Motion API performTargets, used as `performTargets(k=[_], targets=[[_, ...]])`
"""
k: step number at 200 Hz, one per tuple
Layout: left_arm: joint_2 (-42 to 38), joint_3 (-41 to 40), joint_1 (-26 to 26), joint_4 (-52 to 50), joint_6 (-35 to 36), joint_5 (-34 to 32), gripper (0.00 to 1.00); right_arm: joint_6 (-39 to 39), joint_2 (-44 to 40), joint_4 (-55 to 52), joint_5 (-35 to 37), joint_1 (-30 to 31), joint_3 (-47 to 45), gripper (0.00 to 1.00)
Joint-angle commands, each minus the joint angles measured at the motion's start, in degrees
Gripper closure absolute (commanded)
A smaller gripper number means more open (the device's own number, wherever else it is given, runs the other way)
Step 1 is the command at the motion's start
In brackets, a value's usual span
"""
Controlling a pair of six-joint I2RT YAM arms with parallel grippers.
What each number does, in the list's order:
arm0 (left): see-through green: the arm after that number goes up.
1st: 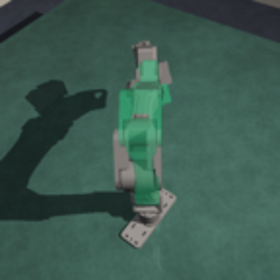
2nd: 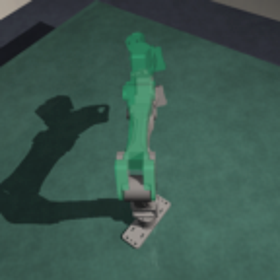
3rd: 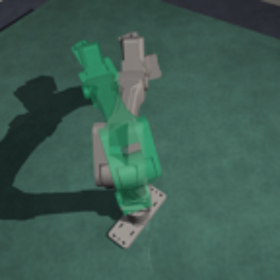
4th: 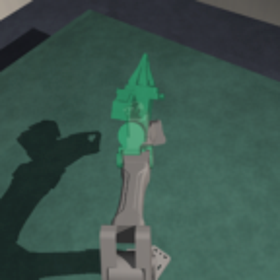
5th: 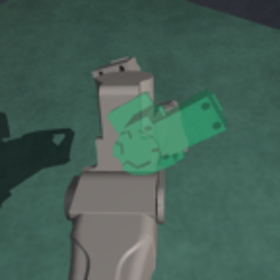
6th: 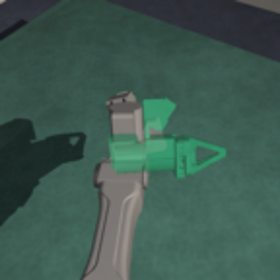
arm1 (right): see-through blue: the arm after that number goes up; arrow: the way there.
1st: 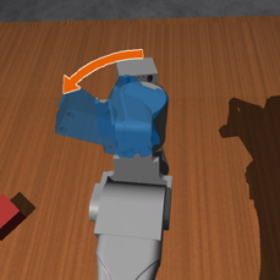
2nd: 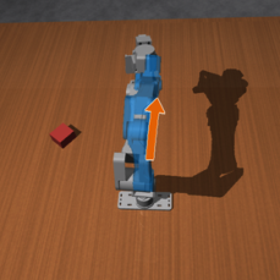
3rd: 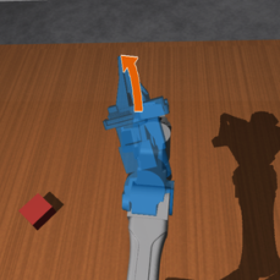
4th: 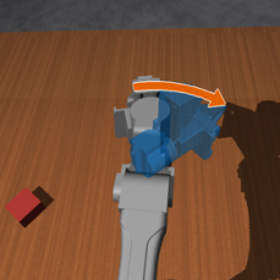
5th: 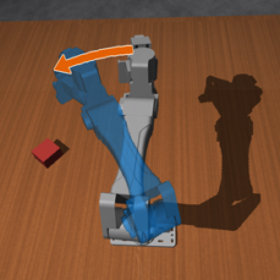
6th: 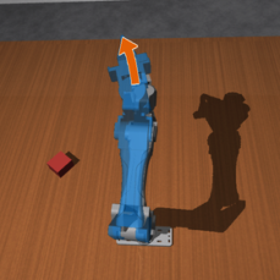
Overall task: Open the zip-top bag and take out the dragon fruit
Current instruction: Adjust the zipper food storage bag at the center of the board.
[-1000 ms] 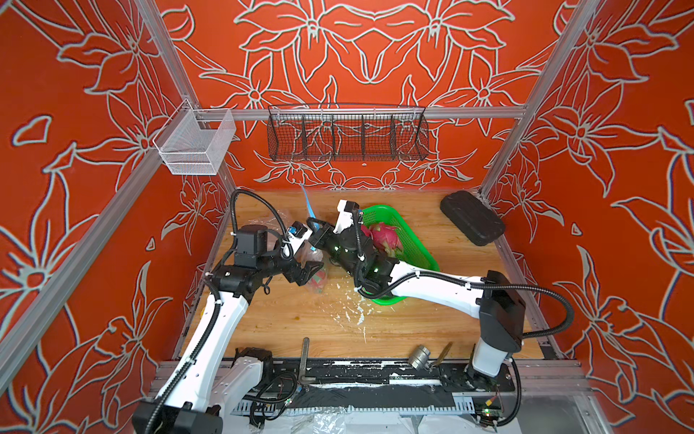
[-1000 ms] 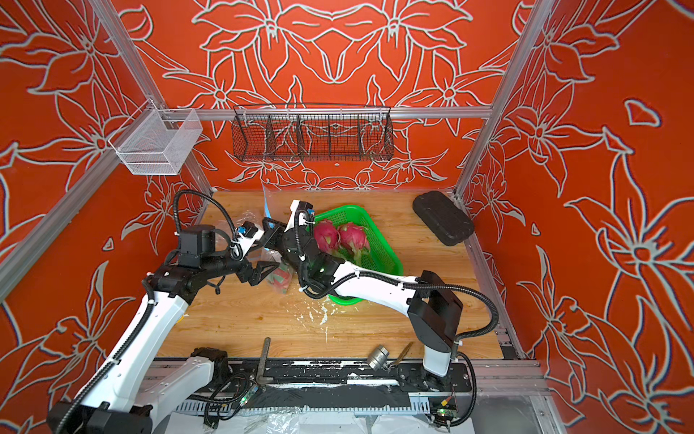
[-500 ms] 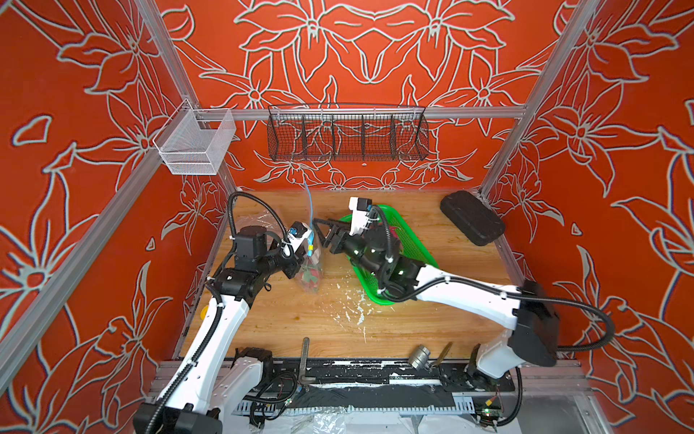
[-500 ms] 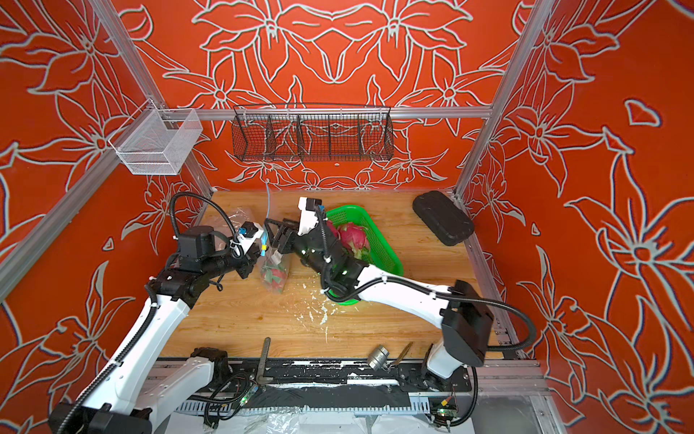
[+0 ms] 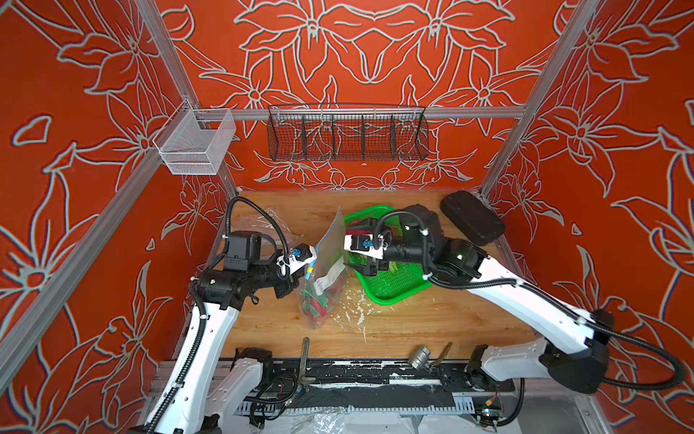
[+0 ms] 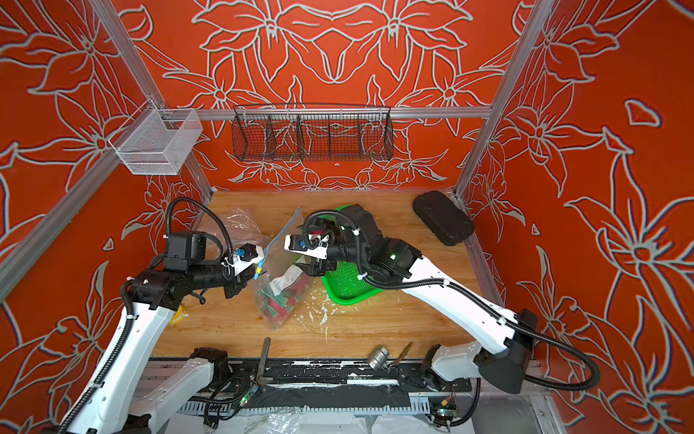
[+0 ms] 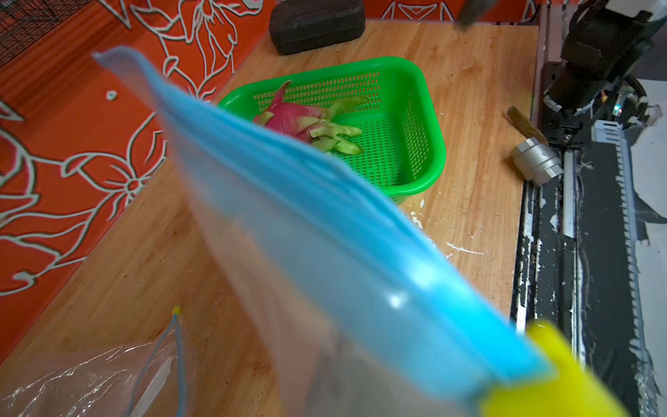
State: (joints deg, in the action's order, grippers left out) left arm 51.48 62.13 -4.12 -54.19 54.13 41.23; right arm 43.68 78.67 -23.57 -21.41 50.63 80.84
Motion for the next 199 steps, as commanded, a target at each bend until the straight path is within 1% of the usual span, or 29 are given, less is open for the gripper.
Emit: performTargets(k=[1, 19, 51, 98, 114, 128, 137, 146, 153, 160, 161, 166, 171, 178, 186, 188, 189, 191, 199], targets=[[0.2, 2.0, 0.3, -5.0, 5.9, 3.4, 1.00, 12.1, 1.4, -6.6, -8.2, -0.3, 2.7, 0.11], [0.2, 2.5, 0.3, -8.2, 9.1, 3.9, 1.00, 13.8, 4.4, -7.1, -12.0, -0.5, 5.8, 0.10], [-0.1, 2.9, 0.3, -10.1, 10.8, 2.5, 1.00, 15.8, 11.9, -14.5, -16.9, -0.8, 16.2, 0.11], [-0.1, 1.8, 0.3, -9.5, 11.5, -0.2, 1.00, 15.9, 16.0, -15.8, -20.8, -0.9, 21.5, 0.11], [0.0, 1.7, 0.3, -8.7, 10.7, -0.9, 1.00, 16.2, 19.3, -20.2, -21.0, -1.0, 25.4, 0.11], [-0.1, 1.6, 0.3, -7.7, 10.0, -1.7, 1.00, 16.2, 22.2, -25.5, -21.7, -1.0, 29.5, 0.14], [-0.1, 1.4, 0.3, -6.9, 9.4, -2.2, 1.00, 15.4, 23.6, -27.3, -21.5, -1.1, 31.2, 0.19], [-0.2, 1.5, 0.3, -5.5, 8.0, -3.1, 1.00, 13.8, 24.5, -27.2, -20.7, -1.2, 32.1, 0.30], [-0.2, 1.7, 0.3, -4.0, 6.4, -4.0, 1.00, 12.3, 24.7, -26.3, -20.3, -1.4, 32.4, 0.50], [-0.2, 2.0, 0.4, -2.3, 4.4, -5.4, 1.00, 9.7, 24.4, -24.1, -20.0, -1.8, 32.2, 0.67], [-0.2, 2.1, 0.5, -2.1, 4.1, -5.7, 0.99, 9.3, 24.4, -23.6, -19.9, -1.9, 32.1, 0.69], [-0.2, 2.6, 0.6, -1.3, 2.8, -6.7, 0.90, 7.0, 24.0, -21.3, -19.7, -2.1, 31.4, 0.85], [-0.2, 3.2, 0.8, -0.8, 2.0, -7.5, 0.78, 4.5, 23.3, -18.1, -19.6, -2.4, 30.5, 1.00], [-0.3, 3.7, 1.6, 0.0, 0.7, -7.8, 0.63, 1.1, 22.2, -13.8, -19.4, -2.9, 28.6, 1.00], [-0.5, 4.2, 3.0, 0.6, -0.3, -7.3, 0.42, -2.7, 20.9, -7.8, -19.0, -3.1, 26.0, 1.00], [-0.5, 4.2, 3.4, 0.7, -0.5, -7.1, 0.34, -3.5, 20.5, -6.5, -18.7, -3.1, 25.4, 1.00], [-0.6, 4.3, 3.6, 0.9, -0.6, -7.0, 0.34, -3.8, 20.4, -6.0, -18.6, -3.2, 25.0, 1.00], [-0.7, 4.4, 4.0, 0.9, -0.8, -6.8, 0.30, -4.3, 20.0, -5.0, -18.4, -3.1, 24.4, 1.00], [-1.0, 4.9, 5.6, 1.2, -1.4, -5.8, 0.20, -5.8, 18.9, -2.2, -18.1, -3.1, 22.6, 1.00]])
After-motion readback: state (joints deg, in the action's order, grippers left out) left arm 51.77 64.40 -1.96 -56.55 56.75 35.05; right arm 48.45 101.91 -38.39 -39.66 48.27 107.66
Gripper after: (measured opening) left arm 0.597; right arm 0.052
